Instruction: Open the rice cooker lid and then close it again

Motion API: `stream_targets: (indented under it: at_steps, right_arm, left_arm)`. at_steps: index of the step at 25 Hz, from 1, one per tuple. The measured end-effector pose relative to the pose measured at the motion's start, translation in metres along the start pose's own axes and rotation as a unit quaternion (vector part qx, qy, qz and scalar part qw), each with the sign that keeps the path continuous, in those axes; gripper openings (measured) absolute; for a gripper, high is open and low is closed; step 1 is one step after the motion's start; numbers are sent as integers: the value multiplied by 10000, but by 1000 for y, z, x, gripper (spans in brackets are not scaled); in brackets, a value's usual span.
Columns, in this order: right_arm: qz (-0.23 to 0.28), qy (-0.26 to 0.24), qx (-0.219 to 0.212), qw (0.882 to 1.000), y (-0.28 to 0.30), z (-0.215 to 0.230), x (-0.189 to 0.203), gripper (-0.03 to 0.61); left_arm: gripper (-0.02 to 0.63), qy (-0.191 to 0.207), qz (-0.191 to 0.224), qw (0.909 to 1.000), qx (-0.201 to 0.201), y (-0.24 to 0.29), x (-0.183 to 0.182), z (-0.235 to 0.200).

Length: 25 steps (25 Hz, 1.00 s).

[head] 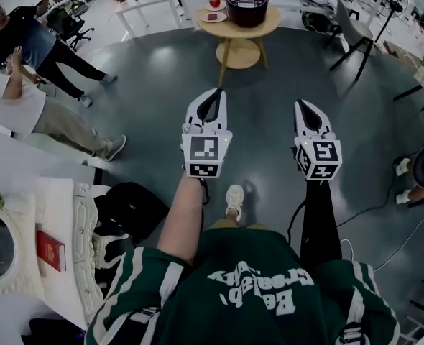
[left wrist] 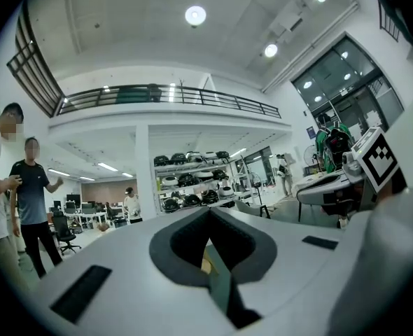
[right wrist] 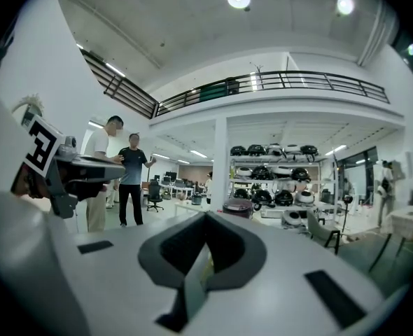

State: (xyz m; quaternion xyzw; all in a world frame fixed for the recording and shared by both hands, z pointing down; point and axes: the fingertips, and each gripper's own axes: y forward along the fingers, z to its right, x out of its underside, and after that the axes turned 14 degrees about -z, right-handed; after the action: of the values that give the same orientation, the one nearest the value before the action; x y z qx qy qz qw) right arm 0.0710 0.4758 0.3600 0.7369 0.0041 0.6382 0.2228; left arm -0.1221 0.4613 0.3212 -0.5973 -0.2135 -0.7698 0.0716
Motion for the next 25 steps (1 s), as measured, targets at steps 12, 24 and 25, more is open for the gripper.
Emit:
stream_targets:
  at_steps: [12, 24, 25]
  right_arm:
    - [44, 73, 325, 9994, 114, 28, -50, 5]
    - [5, 41, 482, 9988, 195, 55, -71, 5]
    - [-11, 4, 466, 9989, 201, 55, -73, 5]
  left_arm:
    - [-5, 3, 81, 9996, 274, 116, -22, -73]
    - [-5, 13, 14, 9984, 557, 208, -26, -101]
    - [-5, 19, -1, 9984, 561, 214, -26, -103]
